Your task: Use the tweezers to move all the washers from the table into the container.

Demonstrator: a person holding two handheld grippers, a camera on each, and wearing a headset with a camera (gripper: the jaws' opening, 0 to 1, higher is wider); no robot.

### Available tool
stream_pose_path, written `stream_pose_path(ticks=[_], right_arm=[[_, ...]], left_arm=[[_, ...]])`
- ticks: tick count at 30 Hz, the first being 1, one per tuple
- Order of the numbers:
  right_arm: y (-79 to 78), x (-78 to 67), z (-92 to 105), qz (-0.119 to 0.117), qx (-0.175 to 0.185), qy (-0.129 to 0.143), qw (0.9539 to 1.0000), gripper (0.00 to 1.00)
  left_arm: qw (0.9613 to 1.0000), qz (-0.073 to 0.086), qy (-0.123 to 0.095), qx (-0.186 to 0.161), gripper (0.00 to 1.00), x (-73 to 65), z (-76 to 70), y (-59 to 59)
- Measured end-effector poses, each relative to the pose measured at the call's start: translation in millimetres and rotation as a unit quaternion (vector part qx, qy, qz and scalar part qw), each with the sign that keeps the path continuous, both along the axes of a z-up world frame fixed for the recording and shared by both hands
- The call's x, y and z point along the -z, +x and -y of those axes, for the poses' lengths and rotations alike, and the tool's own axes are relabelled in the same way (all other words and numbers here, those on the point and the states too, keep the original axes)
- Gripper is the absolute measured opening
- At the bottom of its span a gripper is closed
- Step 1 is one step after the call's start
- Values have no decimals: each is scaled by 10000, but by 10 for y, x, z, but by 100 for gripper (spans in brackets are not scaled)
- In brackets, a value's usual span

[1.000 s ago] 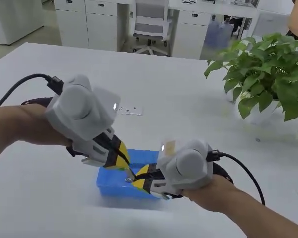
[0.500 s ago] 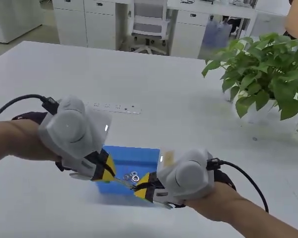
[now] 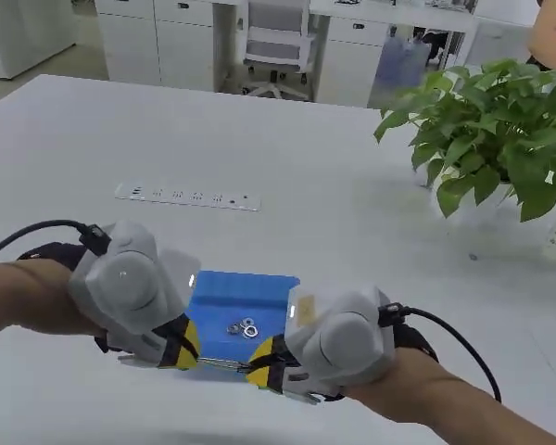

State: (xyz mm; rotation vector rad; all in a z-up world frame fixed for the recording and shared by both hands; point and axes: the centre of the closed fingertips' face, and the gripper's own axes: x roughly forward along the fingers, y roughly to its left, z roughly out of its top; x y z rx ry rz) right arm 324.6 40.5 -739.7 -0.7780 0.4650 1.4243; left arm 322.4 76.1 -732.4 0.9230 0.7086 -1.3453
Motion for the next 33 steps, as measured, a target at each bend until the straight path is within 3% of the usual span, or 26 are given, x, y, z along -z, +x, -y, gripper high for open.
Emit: stream_pose_path(ticks=[21,33], right_arm=[[-140,467,43,-360,-105,-331,9987,7],[-101,624,75,-332,-133,-559,9978,8]], left_arm=[[9996,-208,32,-209,6,470,34,-151],[9988,-300,-63,-384,6,625,59,-139]])
